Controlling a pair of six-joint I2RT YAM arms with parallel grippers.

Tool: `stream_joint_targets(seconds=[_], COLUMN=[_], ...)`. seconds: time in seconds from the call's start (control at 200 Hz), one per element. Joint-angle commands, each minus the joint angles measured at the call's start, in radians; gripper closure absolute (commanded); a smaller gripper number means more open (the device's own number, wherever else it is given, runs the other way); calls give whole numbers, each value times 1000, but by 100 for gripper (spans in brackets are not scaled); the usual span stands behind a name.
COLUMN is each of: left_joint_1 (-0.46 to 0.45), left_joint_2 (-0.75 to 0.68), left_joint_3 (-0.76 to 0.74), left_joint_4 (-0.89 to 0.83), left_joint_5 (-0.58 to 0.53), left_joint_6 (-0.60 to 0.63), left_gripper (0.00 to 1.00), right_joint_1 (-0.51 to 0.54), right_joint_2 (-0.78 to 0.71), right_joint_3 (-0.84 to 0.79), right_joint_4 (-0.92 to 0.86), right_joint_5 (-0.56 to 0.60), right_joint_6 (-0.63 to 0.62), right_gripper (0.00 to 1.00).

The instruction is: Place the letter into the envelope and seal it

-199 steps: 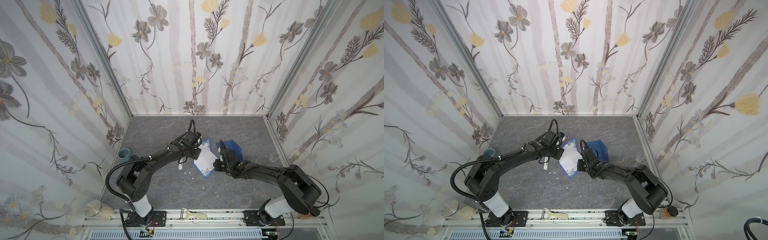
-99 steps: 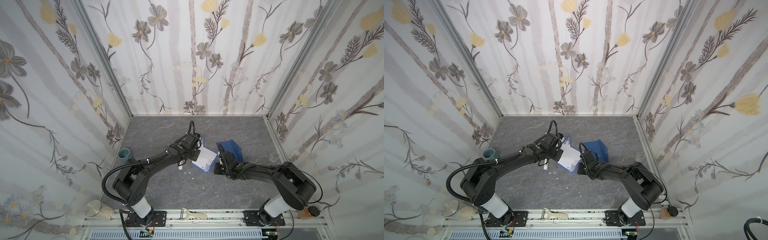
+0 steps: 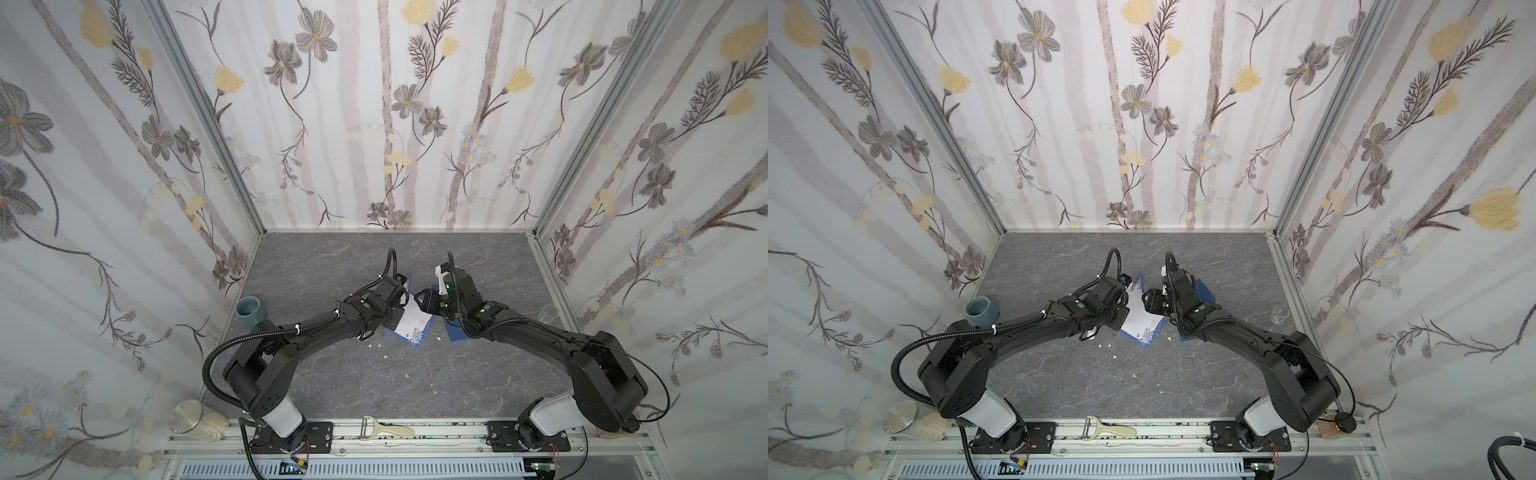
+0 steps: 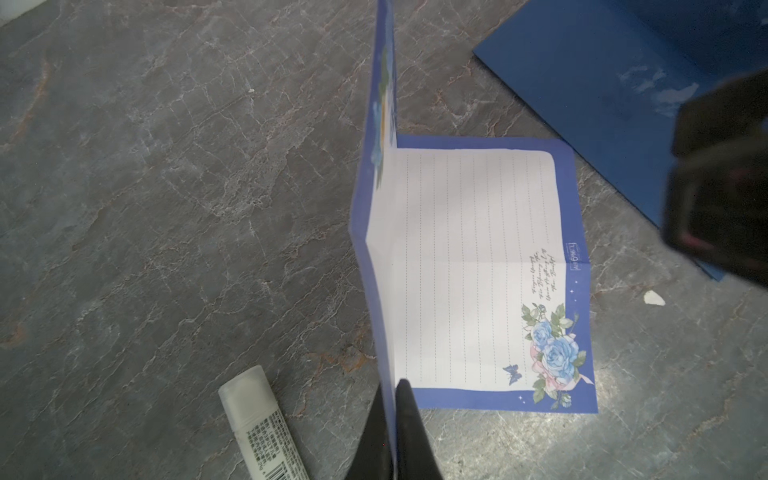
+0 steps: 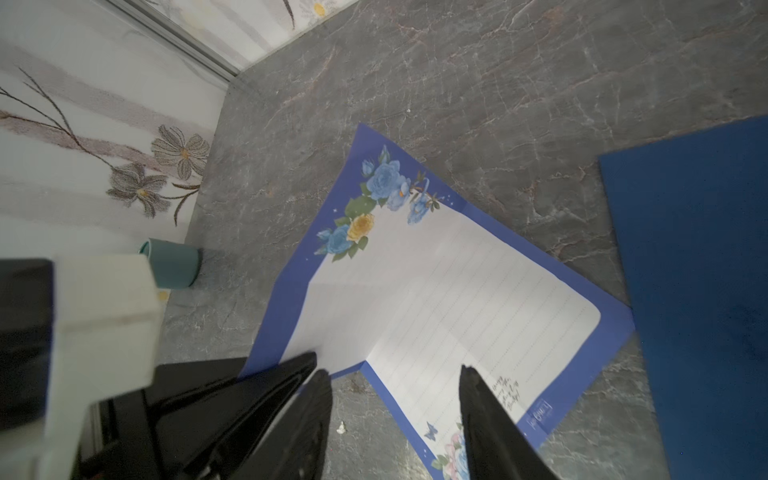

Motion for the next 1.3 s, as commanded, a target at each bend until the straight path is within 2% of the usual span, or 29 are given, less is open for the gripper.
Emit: stream_joint_targets(seconds=[0.0, 0.515, 1.079, 1.234, 1.299], left_joint_1=[-6, -56, -92, -95, -95], left_joint_2=[-12, -9, -5, -5, -2], left_joint_3=[-8, -35, -59, -62, -62], left_joint_4=[37, 72, 114, 125, 126], left_joint_5=[-23, -54, -102, -104, -104], left_joint_6=[-7, -32, -23, -26, -29], left_gripper=[100, 100, 100, 100, 100], right_joint_1=[-6, -19, -19, -20, -19], right_joint_2=[34, 172, 266, 278, 276], right_joint_3=[42, 166, 233, 244, 238], right_joint_4=[50, 102, 113, 108, 107], right_joint_5=[-10, -41, -49, -50, -52], right_joint_6=[46, 122, 144, 143, 142], right_gripper=[47, 42, 40, 47, 54])
